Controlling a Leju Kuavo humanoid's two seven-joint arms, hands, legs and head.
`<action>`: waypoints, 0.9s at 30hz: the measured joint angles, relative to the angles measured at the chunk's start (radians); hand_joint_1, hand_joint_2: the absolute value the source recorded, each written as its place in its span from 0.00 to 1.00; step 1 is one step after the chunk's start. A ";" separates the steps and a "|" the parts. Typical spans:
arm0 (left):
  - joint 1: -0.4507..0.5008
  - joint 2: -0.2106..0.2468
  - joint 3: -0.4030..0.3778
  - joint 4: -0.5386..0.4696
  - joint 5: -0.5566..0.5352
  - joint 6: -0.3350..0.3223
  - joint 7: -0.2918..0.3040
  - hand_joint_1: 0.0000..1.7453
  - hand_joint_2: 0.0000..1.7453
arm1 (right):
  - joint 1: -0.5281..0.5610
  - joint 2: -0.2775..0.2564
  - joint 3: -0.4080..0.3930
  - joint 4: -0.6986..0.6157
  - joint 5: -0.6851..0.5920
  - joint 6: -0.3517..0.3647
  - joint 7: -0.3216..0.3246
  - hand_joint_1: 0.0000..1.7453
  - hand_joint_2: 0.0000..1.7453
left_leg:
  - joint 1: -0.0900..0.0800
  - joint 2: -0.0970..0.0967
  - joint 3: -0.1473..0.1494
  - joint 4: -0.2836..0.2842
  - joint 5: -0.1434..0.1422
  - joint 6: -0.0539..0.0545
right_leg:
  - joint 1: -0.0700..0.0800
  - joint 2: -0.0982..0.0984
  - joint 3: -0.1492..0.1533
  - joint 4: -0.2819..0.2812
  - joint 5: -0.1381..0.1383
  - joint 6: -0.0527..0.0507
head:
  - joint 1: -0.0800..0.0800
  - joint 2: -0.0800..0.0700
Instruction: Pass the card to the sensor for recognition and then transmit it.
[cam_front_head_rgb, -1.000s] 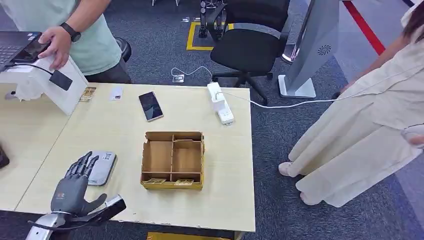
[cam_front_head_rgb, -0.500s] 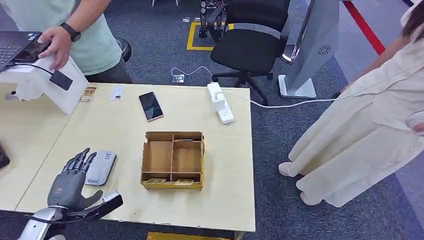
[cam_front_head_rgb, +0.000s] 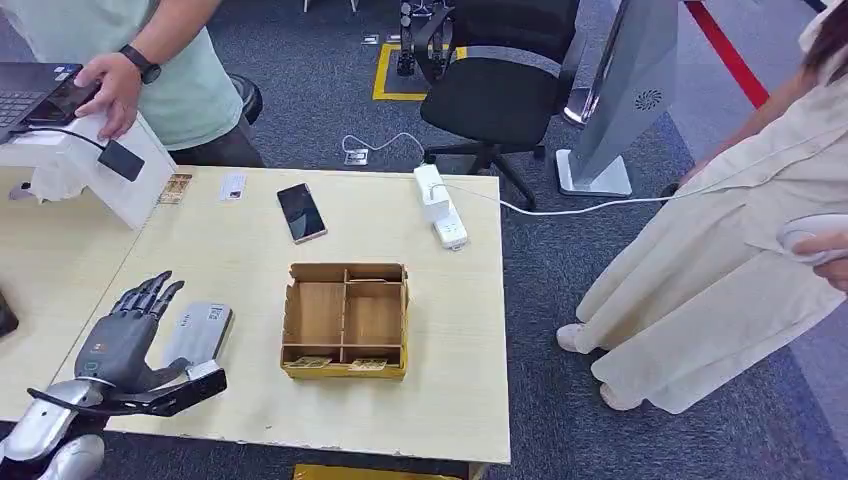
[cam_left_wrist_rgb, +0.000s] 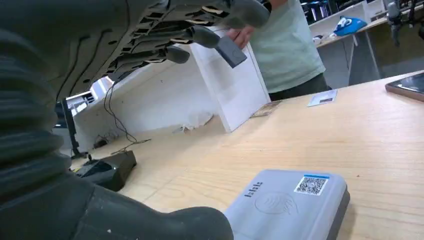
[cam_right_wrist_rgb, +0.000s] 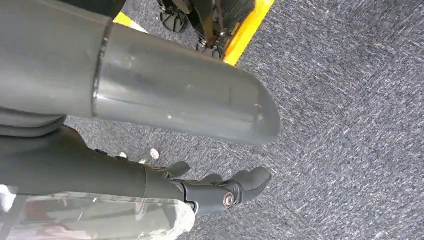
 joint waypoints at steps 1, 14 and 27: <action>0.000 0.000 0.000 0.000 0.000 0.000 0.000 0.00 1.00 | 0.000 0.000 0.000 0.000 0.000 0.000 0.000 0.00 0.00 | 0.000 0.000 0.000 0.000 0.000 0.000 | 0.000 0.000 0.000 0.000 0.000 0.000 | 0.000 0.000; -0.100 -0.114 -0.023 0.048 -0.060 0.156 -0.039 0.00 1.00 | -0.009 0.000 0.003 0.000 0.017 0.031 0.018 0.00 0.00 | -0.001 0.000 0.000 0.000 0.000 0.000 | 0.000 -0.001 0.000 0.000 0.001 0.000 | 0.000 0.000; -0.296 -0.071 -0.186 0.111 0.018 -0.037 -0.070 0.00 1.00 | -0.011 0.000 0.007 0.000 0.029 0.030 0.022 0.00 0.00 | 0.000 0.001 0.000 0.000 0.001 0.000 | 0.000 0.001 -0.001 0.000 0.001 -0.001 | 0.000 0.000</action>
